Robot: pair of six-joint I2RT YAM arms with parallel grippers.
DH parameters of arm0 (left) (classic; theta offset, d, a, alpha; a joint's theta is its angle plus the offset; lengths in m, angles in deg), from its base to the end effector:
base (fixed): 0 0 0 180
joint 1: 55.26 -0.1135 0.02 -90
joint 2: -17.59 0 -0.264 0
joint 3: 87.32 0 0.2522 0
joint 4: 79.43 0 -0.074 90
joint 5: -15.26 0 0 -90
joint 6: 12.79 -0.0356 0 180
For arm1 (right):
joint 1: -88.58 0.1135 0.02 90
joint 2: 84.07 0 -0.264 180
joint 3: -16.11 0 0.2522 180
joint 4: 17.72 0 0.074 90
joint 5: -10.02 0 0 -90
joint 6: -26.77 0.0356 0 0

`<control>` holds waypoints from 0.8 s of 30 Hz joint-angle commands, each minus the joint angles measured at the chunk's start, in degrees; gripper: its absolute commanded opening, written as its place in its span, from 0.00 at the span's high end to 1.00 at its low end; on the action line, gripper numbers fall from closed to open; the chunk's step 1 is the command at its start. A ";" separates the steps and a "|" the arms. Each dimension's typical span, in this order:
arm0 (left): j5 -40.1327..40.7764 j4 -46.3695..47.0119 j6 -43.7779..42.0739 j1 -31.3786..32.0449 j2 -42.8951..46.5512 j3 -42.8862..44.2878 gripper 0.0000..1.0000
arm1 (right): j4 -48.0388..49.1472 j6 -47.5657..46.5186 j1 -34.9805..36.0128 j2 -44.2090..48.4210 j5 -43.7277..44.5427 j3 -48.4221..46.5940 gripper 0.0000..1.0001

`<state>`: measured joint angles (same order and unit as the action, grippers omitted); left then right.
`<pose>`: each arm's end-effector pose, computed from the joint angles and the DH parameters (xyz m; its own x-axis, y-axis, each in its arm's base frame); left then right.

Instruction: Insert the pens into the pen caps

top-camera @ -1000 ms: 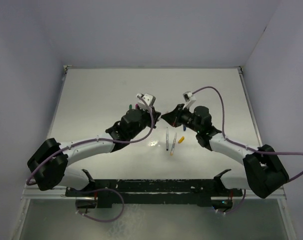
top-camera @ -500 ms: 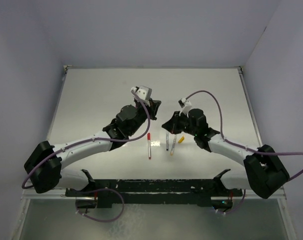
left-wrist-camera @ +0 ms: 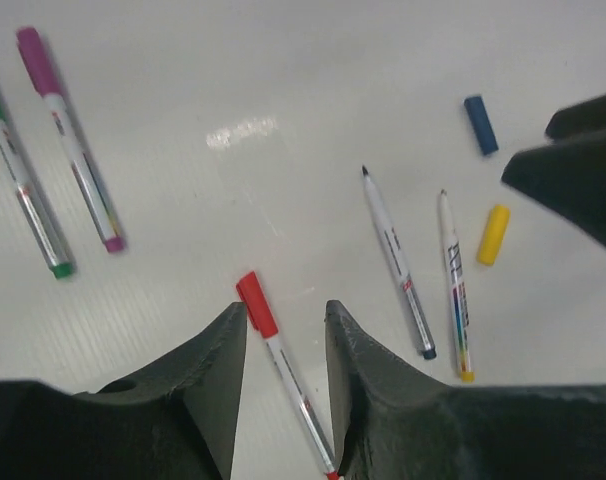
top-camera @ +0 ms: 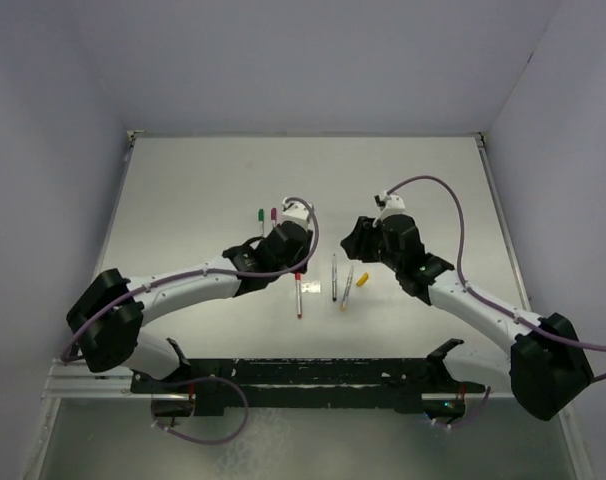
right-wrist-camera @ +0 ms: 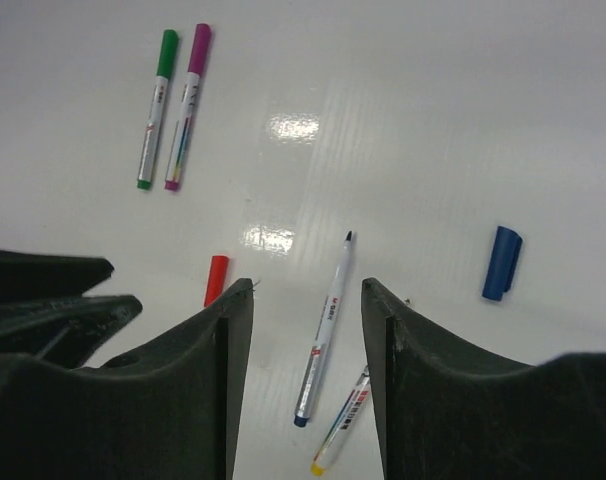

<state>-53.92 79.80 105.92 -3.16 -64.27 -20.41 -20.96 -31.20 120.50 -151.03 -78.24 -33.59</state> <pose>0.2025 -0.2395 0.2471 -0.5837 0.0188 -0.8118 0.3191 0.9246 -0.2080 0.2214 0.1366 0.2432 -0.5195 0.3010 -0.7997 -0.2699 0.8302 0.4878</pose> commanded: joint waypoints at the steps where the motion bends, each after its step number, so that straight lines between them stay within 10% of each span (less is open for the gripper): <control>1: -0.22 -6.11 6.49 3.91 -2.82 -0.25 0.59 | -4.21 0.88 0.02 3.66 7.71 -1.51 0.50; 24: 0.81 -14.32 14.31 8.72 -13.27 2.21 0.59 | -3.01 2.43 0.06 4.47 6.88 -0.09 0.50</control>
<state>-54.14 65.46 118.66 5.32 -76.88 -20.19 -25.59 -29.36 120.50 -146.57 -71.84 -33.59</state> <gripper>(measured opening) 0.411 0.499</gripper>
